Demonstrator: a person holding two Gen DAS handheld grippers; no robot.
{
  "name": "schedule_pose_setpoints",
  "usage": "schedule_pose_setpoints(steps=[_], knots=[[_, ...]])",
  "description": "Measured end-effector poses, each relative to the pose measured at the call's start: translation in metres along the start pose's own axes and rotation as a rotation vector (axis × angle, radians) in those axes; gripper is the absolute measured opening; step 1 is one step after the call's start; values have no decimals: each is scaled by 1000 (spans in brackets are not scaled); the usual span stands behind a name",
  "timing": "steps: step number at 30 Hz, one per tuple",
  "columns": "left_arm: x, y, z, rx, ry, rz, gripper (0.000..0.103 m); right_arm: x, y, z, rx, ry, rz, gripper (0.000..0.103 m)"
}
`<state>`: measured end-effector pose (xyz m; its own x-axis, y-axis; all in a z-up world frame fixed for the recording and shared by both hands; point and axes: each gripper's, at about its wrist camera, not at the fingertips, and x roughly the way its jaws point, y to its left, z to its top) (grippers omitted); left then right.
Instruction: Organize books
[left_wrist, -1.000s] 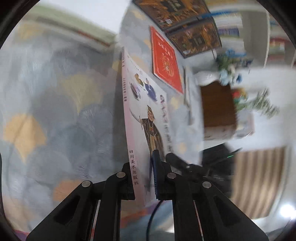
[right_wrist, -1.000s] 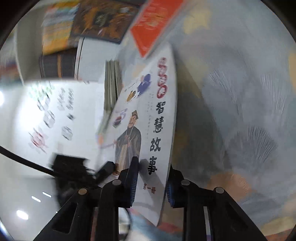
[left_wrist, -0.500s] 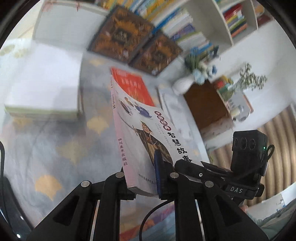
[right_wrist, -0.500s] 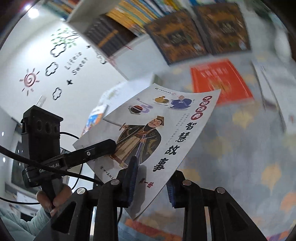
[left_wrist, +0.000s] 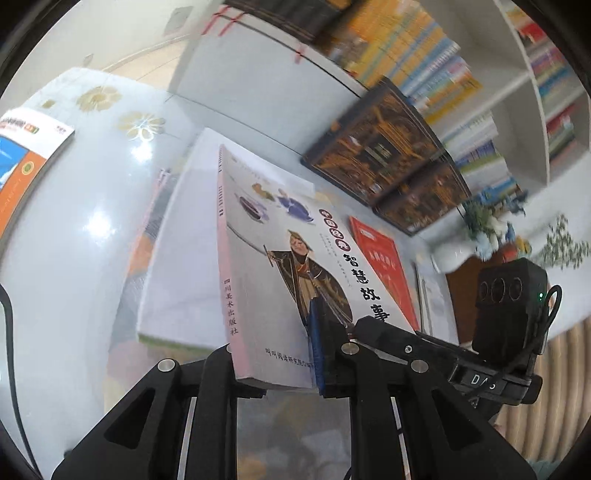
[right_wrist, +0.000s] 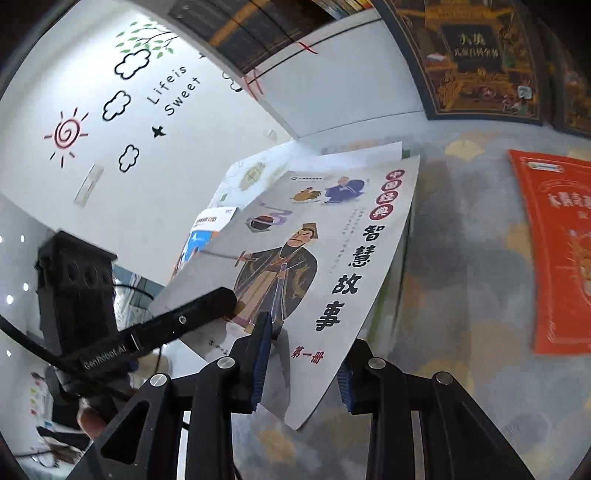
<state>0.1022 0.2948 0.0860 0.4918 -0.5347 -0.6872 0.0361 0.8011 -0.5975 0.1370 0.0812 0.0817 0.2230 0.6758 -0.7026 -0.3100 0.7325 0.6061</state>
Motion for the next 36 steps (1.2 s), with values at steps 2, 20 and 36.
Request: schedule_pose_setpoints(steps=[2,20,36], knots=[[3,7,5,-17,1,5,17,10,3,8,-18,7,-19,30],[-23,41,-10,-66,-51,163,21,49,8,22,-79,97,-115,54],[165,-169,-22,289,269,114,27,-126,-232,3,391,-190,-454,55]])
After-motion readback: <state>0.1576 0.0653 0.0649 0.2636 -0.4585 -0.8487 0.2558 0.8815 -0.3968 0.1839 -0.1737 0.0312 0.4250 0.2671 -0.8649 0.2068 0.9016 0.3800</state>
